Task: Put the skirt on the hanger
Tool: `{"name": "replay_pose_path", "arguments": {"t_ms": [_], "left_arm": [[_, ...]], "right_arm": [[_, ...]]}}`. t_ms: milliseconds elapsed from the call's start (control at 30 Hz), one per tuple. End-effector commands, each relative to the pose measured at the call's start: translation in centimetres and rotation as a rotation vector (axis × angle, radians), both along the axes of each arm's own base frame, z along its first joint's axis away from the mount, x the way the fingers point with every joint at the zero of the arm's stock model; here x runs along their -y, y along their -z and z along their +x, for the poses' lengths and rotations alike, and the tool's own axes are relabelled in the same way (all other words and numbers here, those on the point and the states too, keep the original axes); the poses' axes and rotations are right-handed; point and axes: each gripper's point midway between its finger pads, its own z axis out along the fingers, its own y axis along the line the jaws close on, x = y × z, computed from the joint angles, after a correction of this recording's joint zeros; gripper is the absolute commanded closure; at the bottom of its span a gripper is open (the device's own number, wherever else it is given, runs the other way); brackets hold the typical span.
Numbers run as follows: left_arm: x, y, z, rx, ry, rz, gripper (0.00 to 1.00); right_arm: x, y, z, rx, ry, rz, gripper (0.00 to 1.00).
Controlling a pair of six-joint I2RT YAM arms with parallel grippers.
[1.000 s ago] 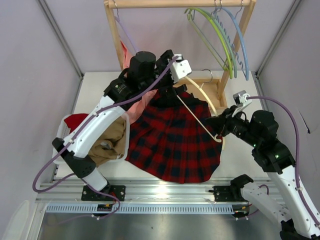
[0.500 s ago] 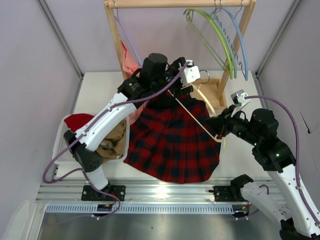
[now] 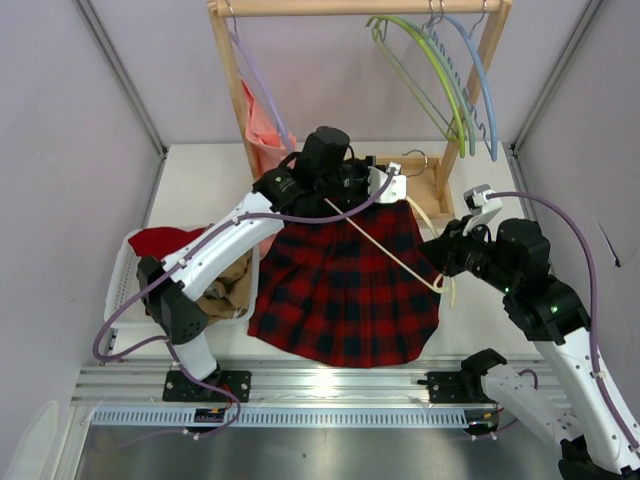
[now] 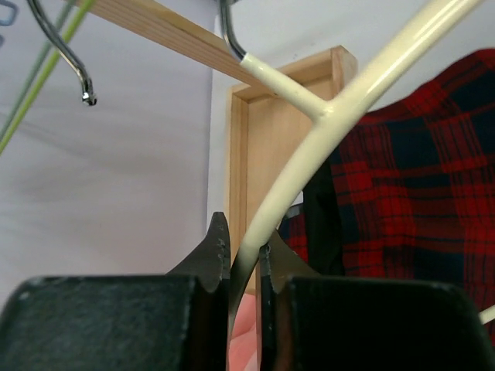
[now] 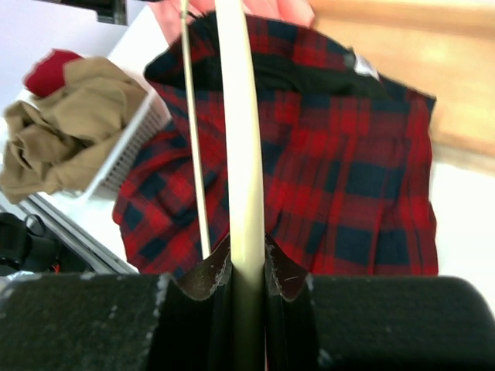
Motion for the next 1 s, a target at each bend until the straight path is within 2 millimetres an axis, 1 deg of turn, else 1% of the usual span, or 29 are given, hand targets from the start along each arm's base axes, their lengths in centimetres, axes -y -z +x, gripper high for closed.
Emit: {"name": "replay_pose_path", "arguments": {"t_ms": [0,67,100,133,167,233,267,300,333,367,400,433,467,500,567,600,667,700,733,767,800,833,867,900,933,967], "left_arm": [[0.3,-4.7,-0.9,-0.14,-0.104,-0.263,1.0],[-0.3,-5.6,-1.4,-0.123,-0.102,-0.282,1.0],[-0.3,-5.8,-1.5,-0.111,-0.101,-0.3,1.0],[-0.6,-5.2,-1.5,-0.112,-0.114,-0.298,1.0],[-1.0,-5.5,-2.0,-0.109,-0.117,-0.318,1.0],[-1.3,-5.9,-2.3,-0.096,-0.134,-0.353,1.0],[-1.6,-6.5,-2.8,-0.092,-0.138,-0.37,1.0],[-1.3,-6.2,-3.4,-0.107,-0.142,-0.373,1.0],[-1.4,-5.9,-3.6,-0.112,-0.156,-0.379,1.0],[-1.6,-6.0,-3.7,-0.12,-0.19,-0.396,1.0],[-1.6,-7.0,-4.8,-0.116,-0.184,-0.422,1.0],[-1.7,-7.1,-5.2,-0.118,-0.193,-0.442,1.0],[-1.8,-7.2,-5.5,-0.125,-0.208,-0.457,1.0],[-2.1,-8.1,-6.7,-0.138,-0.202,-0.49,1.0],[-2.5,-8.3,-7.5,-0.164,-0.217,-0.521,1.0],[-2.9,-9.1,-8.4,-0.173,-0.207,-0.546,1.0],[-3.5,-9.8,-9.5,-0.216,-0.199,-0.581,1.0],[-3.5,-9.2,-10.2,-0.24,-0.18,-0.575,1.0],[-4.6,-10.4,-11.3,-0.239,-0.167,-0.605,1.0],[-5.0,-10.7,-12.0,-0.256,-0.151,-0.619,1.0],[-5.0,-9.4,-13.0,-0.29,-0.125,-0.595,1.0],[-5.5,-9.6,-13.8,-0.305,-0.103,-0.6,1.0],[-6.6,-10.0,-15.2,-0.312,-0.074,-0.611,1.0],[-6.7,-8.8,-16.6,-0.353,-0.029,-0.568,0.99],[-7.2,-8.2,-17.4,-0.375,-0.011,-0.548,0.98],[-8.0,-8.5,-18.4,-0.383,0.007,-0.549,0.98]], "right_arm": [[0.4,-4.2,1.9,0.139,0.096,0.112,1.0],[1.0,-3.2,2.2,0.106,0.14,0.101,1.0],[1.3,-2.7,2.1,0.088,0.16,0.103,1.0],[1.7,-2.0,2.1,0.069,0.181,0.091,1.0],[1.8,-1.7,1.9,0.064,0.182,0.086,1.0],[2.1,-1.7,1.1,0.084,0.172,0.078,1.0],[2.3,-1.9,0.8,0.098,0.17,0.076,1.0],[2.6,-2.1,0.5,0.113,0.177,0.073,1.0],[3.5,-2.2,0.2,0.132,0.209,0.06,1.0],[4.0,-2.2,0.2,0.141,0.227,0.051,1.0],[4.3,-2.3,0.0,0.149,0.235,0.043,1.0],[5.2,-2.0,0.0,0.15,0.279,0.023,1.0],[5.5,-2.2,-0.3,0.167,0.28,0.011,1.0],[5.8,-2.2,-0.5,0.173,0.286,0.004,1.0],[6.5,-2.1,-0.9,0.183,0.305,-0.011,1.0],[6.6,-2.0,-1.0,0.185,0.309,-0.015,1.0],[7.1,-2.1,-1.3,0.204,0.321,-0.021,1.0],[7.2,-2.1,-1.3,0.213,0.322,-0.028,1.0],[7.3,-2.2,-1.4,0.221,0.324,-0.032,1.0],[7.2,-2.2,-1.4,0.227,0.315,-0.035,1.0],[7.1,-2.2,-1.5,0.248,0.295,-0.052,1.0],[6.4,-2.1,-1.8,0.257,0.247,-0.056,1.0],[6.1,-2.1,-2.0,0.272,0.22,-0.061,1.0],[5.0,-1.9,-2.3,0.297,0.141,-0.068,1.0],[4.6,-2.0,-2.6,0.318,0.109,-0.065,1.0],[4.2,-2.0,-2.8,0.336,0.083,-0.061,1.0]]}}
